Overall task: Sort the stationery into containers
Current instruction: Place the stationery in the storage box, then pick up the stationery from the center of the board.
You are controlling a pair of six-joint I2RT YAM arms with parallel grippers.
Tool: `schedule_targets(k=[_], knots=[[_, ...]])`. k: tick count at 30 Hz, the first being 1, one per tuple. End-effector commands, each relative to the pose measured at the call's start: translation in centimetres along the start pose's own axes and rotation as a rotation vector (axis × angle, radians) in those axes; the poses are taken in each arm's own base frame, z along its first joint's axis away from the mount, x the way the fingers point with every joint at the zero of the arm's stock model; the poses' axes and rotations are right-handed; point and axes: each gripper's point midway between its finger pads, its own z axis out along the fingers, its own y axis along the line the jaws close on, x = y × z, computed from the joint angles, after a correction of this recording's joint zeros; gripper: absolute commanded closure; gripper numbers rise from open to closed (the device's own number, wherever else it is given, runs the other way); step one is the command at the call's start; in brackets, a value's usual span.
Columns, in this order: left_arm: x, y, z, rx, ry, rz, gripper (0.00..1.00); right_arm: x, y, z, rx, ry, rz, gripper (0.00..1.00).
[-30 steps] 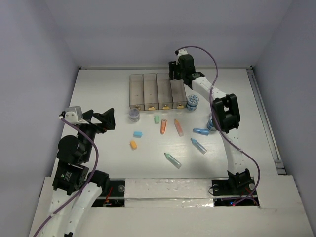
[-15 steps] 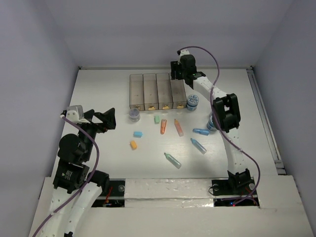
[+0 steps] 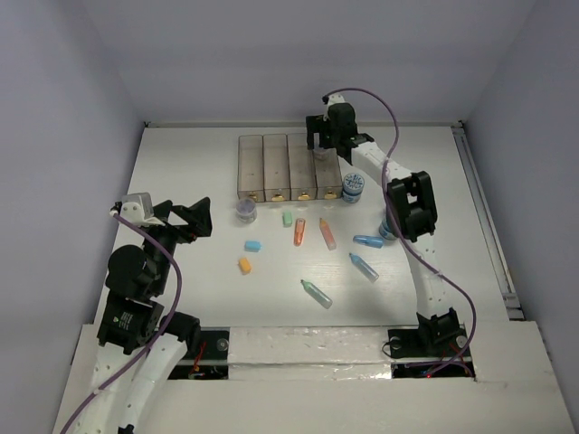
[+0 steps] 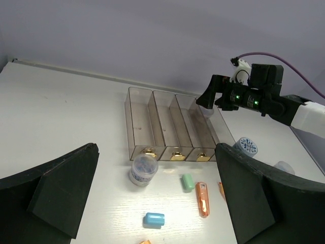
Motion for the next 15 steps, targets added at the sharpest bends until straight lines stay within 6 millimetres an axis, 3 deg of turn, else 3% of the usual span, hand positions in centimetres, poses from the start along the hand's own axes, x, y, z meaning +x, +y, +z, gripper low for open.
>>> schedule_targets(k=[1, 3, 5, 6, 7, 9, 10, 11, 13, 15], knots=[[-2.4, -0.8, 0.0, 0.028, -0.072, -0.008, 0.01, -5.9, 0.8, -2.1, -0.034, -0.135, 0.021, 0.0], [-2.4, -0.8, 0.0, 0.029, -0.074, -0.008, 0.01, -7.8, 1.0, -3.6, -0.042, -0.172, 0.029, 0.0], [-2.5, -0.9, -0.1, 0.033, -0.077, -0.009, 0.01, -8.1, 1.0, -4.5, -0.042, -0.185, 0.032, 0.0], [-2.4, -0.9, -0.1, 0.035, -0.076, -0.01, 0.01, -9.8, 1.1, -6.2, -0.047, -0.218, 0.034, 0.0], [-2.5, -1.0, -0.2, 0.037, -0.08, -0.01, 0.01, -8.8, 1.0, -6.5, -0.045, -0.203, 0.033, 0.0], [-2.6, -1.0, -0.3, 0.042, -0.084, -0.01, 0.01, -9.2, 0.9, -8.1, -0.049, -0.227, 0.037, 0.0], [-2.7, -1.1, -0.4, 0.043, -0.088, -0.012, 0.01, -11.4, 1.0, -10.4, -0.053, -0.286, 0.041, 0.0], [-2.8, -1.0, -0.5, 0.044, -0.094, -0.013, 0.01, -8.6, 0.4, -10.6, -0.037, -0.234, 0.044, 0.0], [-2.8, -1.1, -0.7, 0.046, -0.095, -0.015, 0.01, -7.3, -0.5, -12.2, 0.005, -0.214, 0.046, 0.0], [-3.0, -1.1, -0.9, 0.049, -0.104, -0.015, 0.01, -4.4, -1.5, -14.4, 0.039, -0.155, 0.042, 0.01]])
